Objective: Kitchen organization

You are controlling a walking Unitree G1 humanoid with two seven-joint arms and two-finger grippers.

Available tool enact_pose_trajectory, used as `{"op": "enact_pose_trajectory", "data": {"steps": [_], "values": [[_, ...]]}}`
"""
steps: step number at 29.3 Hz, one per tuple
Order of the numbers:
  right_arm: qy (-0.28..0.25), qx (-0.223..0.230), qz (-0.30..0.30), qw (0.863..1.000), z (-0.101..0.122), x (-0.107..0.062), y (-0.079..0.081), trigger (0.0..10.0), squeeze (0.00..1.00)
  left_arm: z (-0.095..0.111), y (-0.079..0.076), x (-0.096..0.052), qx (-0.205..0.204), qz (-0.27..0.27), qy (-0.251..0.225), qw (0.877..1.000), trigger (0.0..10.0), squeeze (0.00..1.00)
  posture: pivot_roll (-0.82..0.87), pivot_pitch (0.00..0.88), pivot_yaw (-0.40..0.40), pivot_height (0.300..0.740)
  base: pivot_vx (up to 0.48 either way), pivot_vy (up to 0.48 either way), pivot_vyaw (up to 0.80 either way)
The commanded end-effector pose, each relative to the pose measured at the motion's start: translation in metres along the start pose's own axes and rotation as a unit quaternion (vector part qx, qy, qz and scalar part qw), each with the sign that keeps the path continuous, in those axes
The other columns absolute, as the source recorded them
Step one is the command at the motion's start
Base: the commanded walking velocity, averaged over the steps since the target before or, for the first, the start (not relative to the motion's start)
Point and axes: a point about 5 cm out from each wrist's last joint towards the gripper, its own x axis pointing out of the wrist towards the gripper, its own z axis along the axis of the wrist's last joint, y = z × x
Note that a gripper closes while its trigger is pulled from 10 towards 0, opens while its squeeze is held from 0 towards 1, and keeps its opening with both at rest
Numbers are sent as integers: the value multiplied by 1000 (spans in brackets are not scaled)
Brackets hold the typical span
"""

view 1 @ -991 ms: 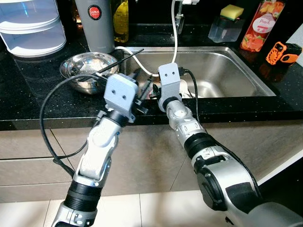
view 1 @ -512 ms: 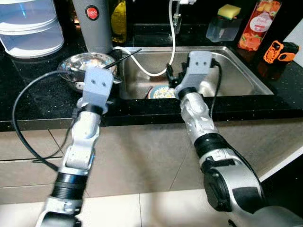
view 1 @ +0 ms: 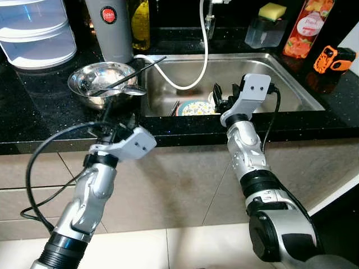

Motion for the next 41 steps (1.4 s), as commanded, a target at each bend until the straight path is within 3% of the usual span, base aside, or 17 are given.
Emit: {"op": "enact_pose_trajectory", "data": {"steps": [1, 7, 9, 14, 19, 26, 30, 34, 35, 38, 39, 40, 41], "values": [[1, 3, 4, 1000, 0, -1, 3, 10000, 0, -11, 6, 8, 26, 2, 16, 1000, 10000, 0, 138, 0, -29, 740, 0, 0, 0], [-1, 3, 7, 1000, 1, -1, 5, 10000, 0, -19, 11, 22, 29, 1, 30, 999, 10000, 0, 129, 0, -27, 740, 0, 0, 0], [-8, 2, 2, 1000, 4, -3, 0, 10000, 0, -26, 13, 37, 49, -5, 40, 998, 10000, 0, 110, 0, -17, 740, 0, 0, 0], [-9, 1, -3, 1000, 4, -3, -2, 10000, 0, -30, 12, 44, 58, -13, 44, 997, 10000, 0, 102, 0, -12, 740, 0, 0, 0], [-11, 1, -9, 1000, 4, -5, -5, 10000, 0, -35, 11, 62, 68, -39, 30, 996, 10000, 0, 88, 0, -1, 740, 0, 0, 0], [-11, 1, -11, 1000, 5, -5, -5, 10000, 0, -34, 7, 72, 75, -67, 12, 995, 10000, 0, 82, 0, 4, 740, 0, 0, 0], [-13, 2, -12, 1000, 5, -6, -4, 10000, 0, -30, 7, 83, 104, -108, -13, 989, 10000, 0, 78, 0, 12, 740, 0, 0, 0], [-13, 3, -13, 1000, 4, -6, -4, 10000, 0, -31, 10, 88, 116, -103, -21, 988, 10000, 0, 75, 0, 14, 740, 0, 0, 0], [-12, 3, -13, 1000, 4, -7, -4, 10000, 0, -30, 13, 90, 118, -96, -26, 988, 8941, 0, 78, 0, 13, 740, 0, 0, 0], [-11, 2, -14, 1000, 3, -7, -5, 10000, 0, -26, 19, 95, 123, -83, -39, 988, 8078, 0, 78, 0, 11, 740, 0, 0, 0], [-10, 2, -14, 1000, 3, -7, -4, 10000, 0, -26, 21, 97, 125, -79, -43, 988, 3804, 0, 79, 0, 10, 740, 0, 0, 0], [-9, 2, -14, 1000, 3, -7, -4, 10000, 0, -25, 22, 98, 127, -76, -46, 988, 2863, 0, 80, 0, 7, 740, 0, 0, 0], [-9, 3, -14, 1000, 3, -7, -4, 10000, 0, -25, 23, 99, 128, -75, -48, 988, 2863, 0, 80, 0, 7, 740, 0, 0, 0]]}}
